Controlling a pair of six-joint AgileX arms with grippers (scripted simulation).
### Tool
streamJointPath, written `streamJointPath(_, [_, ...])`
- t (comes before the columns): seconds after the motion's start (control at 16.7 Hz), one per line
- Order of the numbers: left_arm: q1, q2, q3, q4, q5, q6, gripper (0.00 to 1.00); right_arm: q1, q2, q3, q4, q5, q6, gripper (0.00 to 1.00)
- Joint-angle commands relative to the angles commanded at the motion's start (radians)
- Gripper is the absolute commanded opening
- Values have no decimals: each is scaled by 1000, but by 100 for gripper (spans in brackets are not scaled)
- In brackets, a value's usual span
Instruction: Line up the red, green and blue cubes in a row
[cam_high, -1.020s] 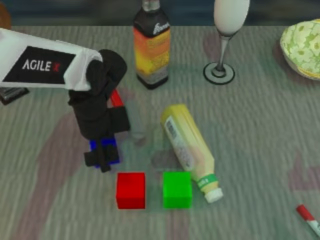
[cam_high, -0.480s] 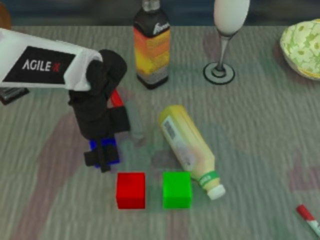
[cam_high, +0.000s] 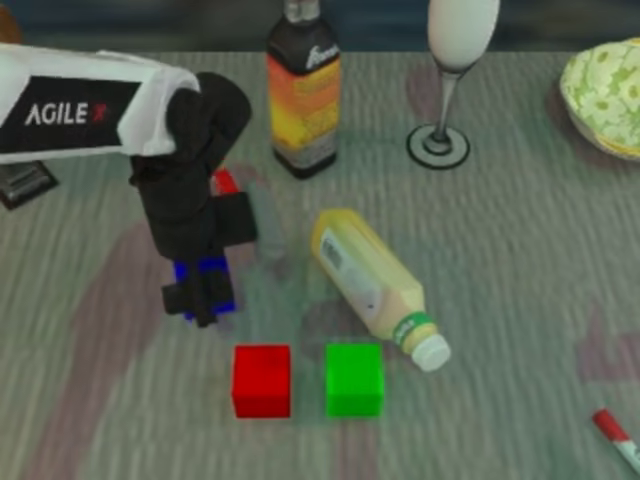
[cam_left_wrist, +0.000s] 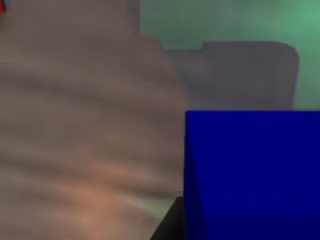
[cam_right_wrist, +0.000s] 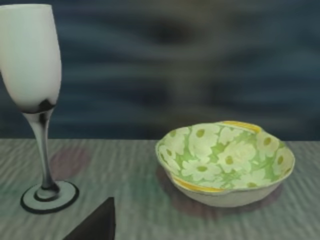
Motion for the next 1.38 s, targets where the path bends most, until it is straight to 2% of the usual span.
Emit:
streamJointPath(0.24, [10, -60, 64, -125, -1, -3, 0, 0, 0, 0, 0, 0, 0, 100])
streamJointPath(0.54, [3, -61, 70, -133, -1, -3, 0, 0, 0, 0, 0, 0, 0, 100])
streamJointPath(0.66, [-33, -36, 107, -153, -1, -22, 0, 0, 0, 0, 0, 0, 0, 100])
streamJointPath(0.84, [-160, 35, 235, -215, -1, -88, 0, 0, 0, 0, 0, 0, 0, 100])
streamJointPath(1.14, [-446, 170, 505, -337, 0, -236, 0, 0, 0, 0, 0, 0, 0, 100])
streamJointPath(1.26, [-521, 205, 579, -370, 0, -283, 0, 0, 0, 0, 0, 0, 0, 100])
streamJointPath(1.38, [-553, 221, 611, -386, -1, -308, 0, 0, 0, 0, 0, 0, 0, 100])
